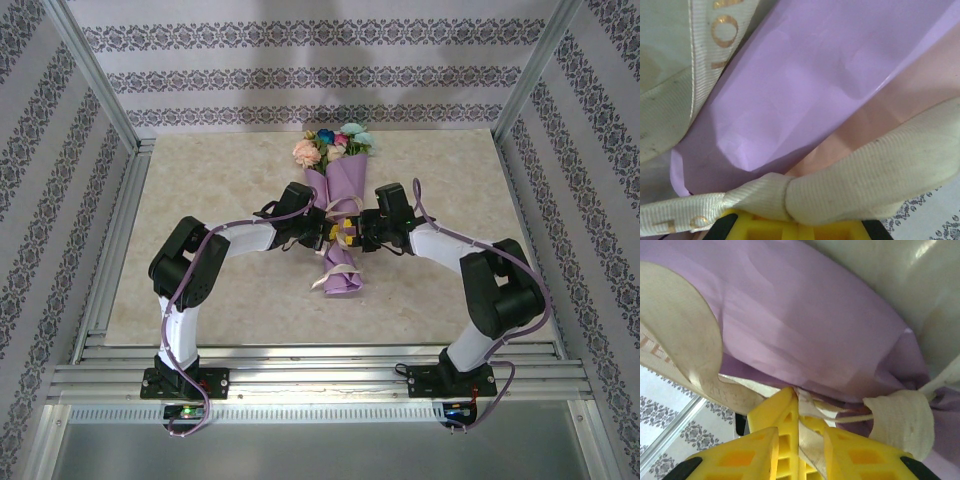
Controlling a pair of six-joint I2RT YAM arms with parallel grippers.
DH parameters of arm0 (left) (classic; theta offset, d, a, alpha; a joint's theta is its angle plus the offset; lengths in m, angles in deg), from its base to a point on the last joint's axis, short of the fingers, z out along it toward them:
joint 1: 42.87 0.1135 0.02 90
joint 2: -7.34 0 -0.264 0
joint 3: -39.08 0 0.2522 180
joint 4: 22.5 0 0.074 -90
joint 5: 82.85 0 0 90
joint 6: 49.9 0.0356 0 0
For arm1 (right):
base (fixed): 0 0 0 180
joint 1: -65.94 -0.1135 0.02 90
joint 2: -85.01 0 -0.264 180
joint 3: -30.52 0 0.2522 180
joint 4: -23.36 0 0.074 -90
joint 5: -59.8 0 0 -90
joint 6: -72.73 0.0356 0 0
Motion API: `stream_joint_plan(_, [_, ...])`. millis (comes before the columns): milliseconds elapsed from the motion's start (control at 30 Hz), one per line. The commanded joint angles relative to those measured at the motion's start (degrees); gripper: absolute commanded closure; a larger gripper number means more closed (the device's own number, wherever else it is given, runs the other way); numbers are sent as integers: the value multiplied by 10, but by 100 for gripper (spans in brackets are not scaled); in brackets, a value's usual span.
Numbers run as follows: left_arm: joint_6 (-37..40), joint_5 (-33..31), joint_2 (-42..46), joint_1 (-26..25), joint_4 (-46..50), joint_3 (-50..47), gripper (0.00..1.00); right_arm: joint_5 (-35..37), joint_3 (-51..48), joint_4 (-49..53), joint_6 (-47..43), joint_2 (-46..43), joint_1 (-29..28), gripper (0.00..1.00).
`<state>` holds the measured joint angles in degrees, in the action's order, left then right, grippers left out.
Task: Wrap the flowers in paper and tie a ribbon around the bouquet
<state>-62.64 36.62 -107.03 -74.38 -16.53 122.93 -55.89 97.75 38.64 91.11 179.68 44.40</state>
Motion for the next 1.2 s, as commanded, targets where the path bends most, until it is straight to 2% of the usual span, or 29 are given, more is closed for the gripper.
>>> stream_joint_plan(0, [-3, -11, 14, -5, -4, 3, 100, 10, -5, 12, 20, -23, -3, 69])
stream_joint_plan(900, [-4, -7, 13, -5, -4, 10, 100, 13, -12, -16, 43, 23, -11, 64])
stream_joint_plan(1167, [-5, -7, 13, -5, -4, 11, 100, 13, 1, -20, 42, 38, -8, 73])
